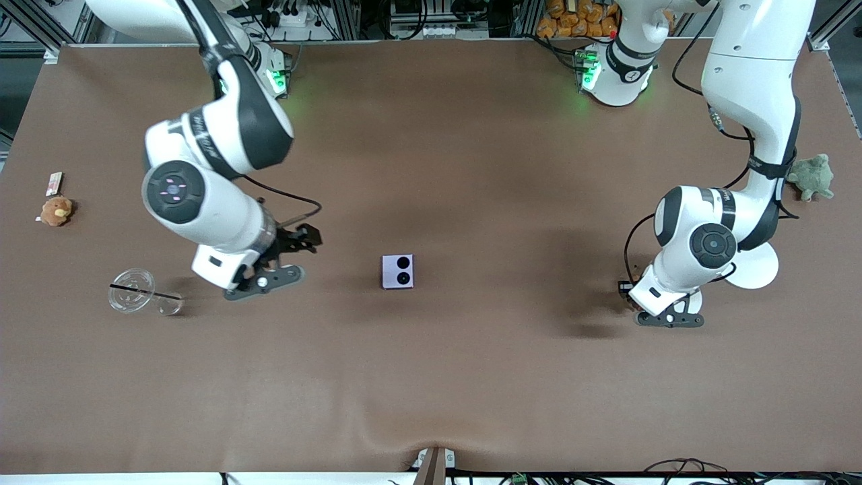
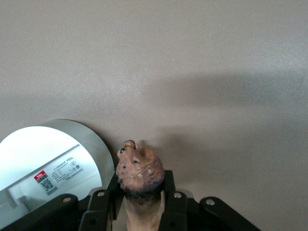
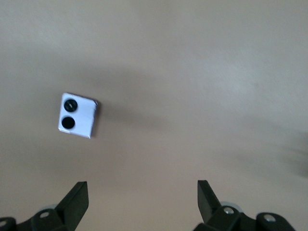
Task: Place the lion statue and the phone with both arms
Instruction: 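Grasp the white phone with the right gripper while the left gripper releases the lion, then lift the phone with the right gripper while the left gripper withdraws, then carry the phone with the right gripper toward the glass cup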
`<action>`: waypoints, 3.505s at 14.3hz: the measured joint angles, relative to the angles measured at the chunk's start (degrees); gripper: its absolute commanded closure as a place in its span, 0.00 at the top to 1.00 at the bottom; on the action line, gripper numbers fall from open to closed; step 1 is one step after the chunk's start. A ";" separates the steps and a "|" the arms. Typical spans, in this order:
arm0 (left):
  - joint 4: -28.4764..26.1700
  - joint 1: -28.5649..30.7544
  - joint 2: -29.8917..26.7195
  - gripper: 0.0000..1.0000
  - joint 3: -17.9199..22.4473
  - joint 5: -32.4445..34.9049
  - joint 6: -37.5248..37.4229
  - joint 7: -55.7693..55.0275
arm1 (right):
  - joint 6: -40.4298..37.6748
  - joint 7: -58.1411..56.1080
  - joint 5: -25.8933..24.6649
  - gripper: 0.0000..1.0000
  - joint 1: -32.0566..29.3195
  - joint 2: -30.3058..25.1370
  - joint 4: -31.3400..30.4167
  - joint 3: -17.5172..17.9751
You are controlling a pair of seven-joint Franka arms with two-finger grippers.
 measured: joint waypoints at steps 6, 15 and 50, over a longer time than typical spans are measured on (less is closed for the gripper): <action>-0.83 1.82 0.26 0.00 -0.30 0.00 2.16 2.45 | 15.55 16.06 0.02 1.00 8.56 9.83 -0.04 0.09; -1.06 1.86 0.95 0.70 -1.48 -2.04 3.86 2.45 | 21.64 19.19 5.25 1.00 11.64 18.56 -0.10 -0.39; 25.48 3.86 -30.25 1.00 -0.81 -7.51 -52.61 3.13 | 19.15 19.20 5.71 0.40 12.70 17.55 0.83 -5.14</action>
